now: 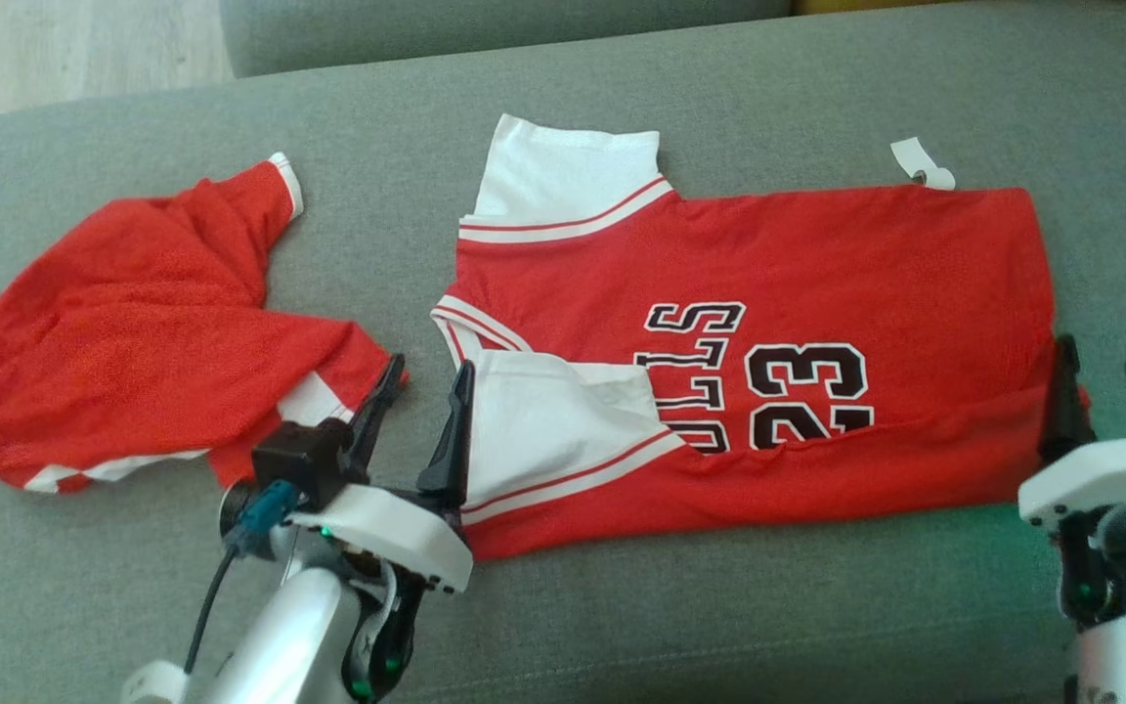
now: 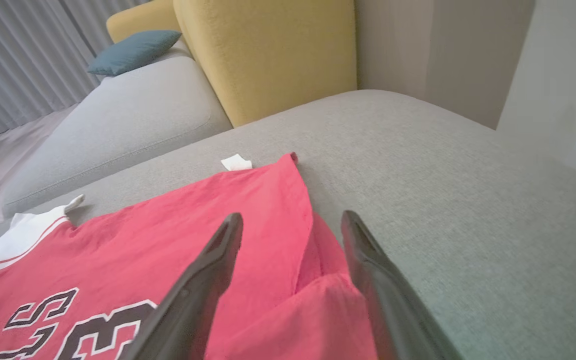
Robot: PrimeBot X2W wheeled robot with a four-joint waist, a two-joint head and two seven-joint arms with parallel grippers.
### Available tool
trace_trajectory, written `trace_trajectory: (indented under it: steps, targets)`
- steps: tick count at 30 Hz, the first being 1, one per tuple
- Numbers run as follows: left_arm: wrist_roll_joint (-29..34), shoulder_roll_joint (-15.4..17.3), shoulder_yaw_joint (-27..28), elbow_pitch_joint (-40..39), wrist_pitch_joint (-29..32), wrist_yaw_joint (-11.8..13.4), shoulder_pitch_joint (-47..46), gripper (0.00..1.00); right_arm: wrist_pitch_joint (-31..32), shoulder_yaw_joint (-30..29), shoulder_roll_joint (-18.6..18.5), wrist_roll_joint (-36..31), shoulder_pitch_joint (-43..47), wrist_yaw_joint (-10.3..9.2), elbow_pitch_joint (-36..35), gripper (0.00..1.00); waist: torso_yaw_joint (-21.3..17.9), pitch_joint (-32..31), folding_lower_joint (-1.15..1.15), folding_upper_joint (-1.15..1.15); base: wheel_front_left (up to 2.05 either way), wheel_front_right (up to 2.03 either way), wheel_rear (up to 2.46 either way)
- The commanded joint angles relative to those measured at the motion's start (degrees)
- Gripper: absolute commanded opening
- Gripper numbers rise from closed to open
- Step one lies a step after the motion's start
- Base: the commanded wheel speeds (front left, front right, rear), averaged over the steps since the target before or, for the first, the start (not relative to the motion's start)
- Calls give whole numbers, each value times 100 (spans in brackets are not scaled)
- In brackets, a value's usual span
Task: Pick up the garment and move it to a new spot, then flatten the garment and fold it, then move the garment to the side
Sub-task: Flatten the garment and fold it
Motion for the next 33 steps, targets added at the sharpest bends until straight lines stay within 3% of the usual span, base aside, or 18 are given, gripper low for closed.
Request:
trace_trajectory:
  steps: [1, 6, 14, 17, 24, 33]
  targets:
    - [99, 54, 244, -262, -67, -76, -277, 100, -77, 217, -55, -55, -167, 1, -288, 100, -29, 51, 0, 0, 0, 0, 0]
    - [340, 308, 199, -219, 61, -415, -949, 100, -70, 450, -55, -219, -523, 1, -586, 100, -188, 429, 0, 0, 0, 0, 0]
    - [374, 1015, -48, 571, 1405, -1012, -3024, 100, 104, 842, -55, -382, -1465, 1, -898, 100, -569, 1285, 0, 0, 0, 0, 0]
    - [171, 1265, -241, 1032, 1885, -1076, -3829, 100, 144, 1050, -55, -366, -1850, 1, -975, 100, -767, 1623, 0, 0, 0, 0, 0]
    - [-913, 1865, -1257, 1681, 2615, -1087, -5322, 100, 188, 1517, -54, -164, -2575, 1, -1121, 100, -1219, 2231, 0, 0, 0, 0, 0]
    - [-1476, 2378, -2463, 2188, 2810, -1088, -6262, 100, 173, 1819, -54, 124, -2898, 1, -1263, 100, -1547, 2604, 0, 0, 0, 0, 0]
